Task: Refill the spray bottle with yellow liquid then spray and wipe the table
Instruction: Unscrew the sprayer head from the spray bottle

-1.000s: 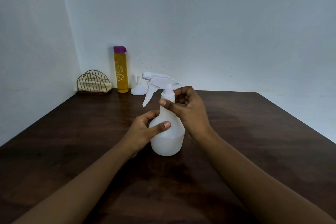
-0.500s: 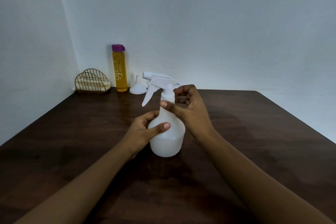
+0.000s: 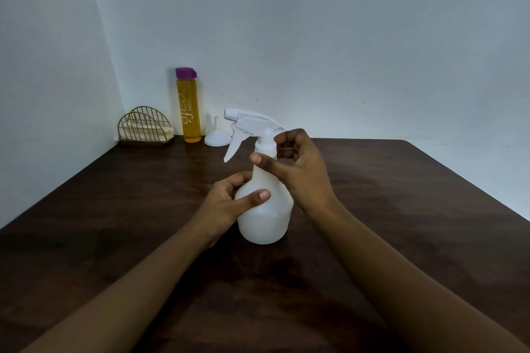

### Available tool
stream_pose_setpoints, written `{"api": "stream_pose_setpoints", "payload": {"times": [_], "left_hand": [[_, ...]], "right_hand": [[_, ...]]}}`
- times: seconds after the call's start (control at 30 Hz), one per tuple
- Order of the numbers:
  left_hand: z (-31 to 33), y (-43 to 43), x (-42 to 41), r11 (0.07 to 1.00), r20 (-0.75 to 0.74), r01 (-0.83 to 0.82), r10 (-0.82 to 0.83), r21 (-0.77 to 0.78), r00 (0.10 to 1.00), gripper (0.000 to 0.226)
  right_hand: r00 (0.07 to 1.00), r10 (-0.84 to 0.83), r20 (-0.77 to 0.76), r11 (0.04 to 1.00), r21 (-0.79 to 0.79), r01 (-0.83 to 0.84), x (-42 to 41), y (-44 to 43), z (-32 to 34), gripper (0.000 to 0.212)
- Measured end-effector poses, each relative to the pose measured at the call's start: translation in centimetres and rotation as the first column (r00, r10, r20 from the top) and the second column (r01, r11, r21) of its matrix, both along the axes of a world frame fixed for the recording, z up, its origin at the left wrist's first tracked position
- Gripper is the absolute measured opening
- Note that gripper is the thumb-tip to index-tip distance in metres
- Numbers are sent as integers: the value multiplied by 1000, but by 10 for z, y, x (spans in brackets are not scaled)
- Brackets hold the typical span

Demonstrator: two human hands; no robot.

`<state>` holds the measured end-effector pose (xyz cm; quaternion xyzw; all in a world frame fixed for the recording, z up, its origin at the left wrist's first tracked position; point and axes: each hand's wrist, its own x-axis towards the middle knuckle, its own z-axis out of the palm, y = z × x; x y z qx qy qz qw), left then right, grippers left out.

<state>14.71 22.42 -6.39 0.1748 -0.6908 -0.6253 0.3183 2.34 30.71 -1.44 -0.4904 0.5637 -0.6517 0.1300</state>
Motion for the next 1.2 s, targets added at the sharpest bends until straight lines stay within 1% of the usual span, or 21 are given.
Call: {"api": "stream_pose_setpoints", "payload": {"times": [0.1, 0.17, 0.23, 0.27, 0.33, 0.4, 0.43, 0.5, 0.6, 0.67, 0.7, 0.8, 0.87, 0.93, 0.97, 1.03, 1.1, 1.2], "left_hand": [[0, 1, 0, 1000, -8, 3, -3, 5, 1000, 52], [1, 1, 0, 1000, -9, 0, 0, 11, 1000, 52], [1, 1, 0, 1000, -7, -3, 3, 16, 1000, 53], [1, 1, 0, 1000, -3, -2, 3, 13, 1000, 53], [1, 2, 0, 1000, 2, -1, 1, 10, 1000, 49], [1, 2, 0, 1000, -4, -1, 1, 21, 1000, 43], [1, 1, 0, 1000, -6, -2, 2, 25, 1000, 41], [1, 1, -1, 1000, -5, -3, 3, 22, 1000, 39], [1, 0, -1, 1000, -4, -1, 1, 18, 1000, 38], [1, 0, 0, 1000, 3, 1, -1, 17, 1000, 41], [1, 0, 0, 1000, 5, 2, -2, 12, 1000, 44], [2, 0, 1, 1000, 22, -10, 10, -3, 1000, 54], [3, 1, 0, 1000, 34, -21, 21, -11, 999, 55], [5, 1, 0, 999, 56, -33, 34, -19, 998, 57], [6, 2, 0, 999, 67, -41, 42, -24, 997, 57], [7, 0, 1, 998, 86, -60, 62, -27, 994, 53], [8, -2, 2, 997, 89, -82, 83, -18, 993, 44], [7, -4, 3, 992, 87, -125, 126, -18, 988, 41]], "right_hand": [[1000, -21, 2, 1000, -3, 21, 1, -1, 0, 35], [998, 60, 13, 998, 28, -61, -4, 0, 3, 31], [979, 198, 41, 977, 75, -200, -8, 2, 6, 28], [969, 244, 32, 964, 98, -246, -9, 4, 7, 27], [960, 281, 0, 953, 119, -279, -12, 6, 9, 26], [955, 297, 0, 949, 111, -295, -13, 7, 9, 29], [955, 298, -5, 949, 107, -296, -13, 7, 8, 33], [967, 250, -50, 964, 110, -243, -12, 5, 6, 40], [983, 150, -102, 985, 104, -139, -10, 3, 8, 35], [985, 113, -131, 989, 111, -99, -10, 4, 14, 32], [986, 108, -128, 989, 113, -94, -11, 5, 17, 31], [989, 138, -46, 984, 115, -132, -10, 5, 31, 32], [983, 143, -112, 983, 128, -128, -7, 5, 42, 37], [974, 129, -188, 985, 140, -104, -4, 5, 56, 36], [972, 133, -195, 983, 149, -104, -3, 6, 64, 35], [971, 156, -180, 978, 167, -126, -2, 6, 75, 33], [975, 175, -133, 974, 167, -152, 0, 6, 83, 32], [982, 186, -44, 975, 134, -179, 2, 4, 96, 22]]}}
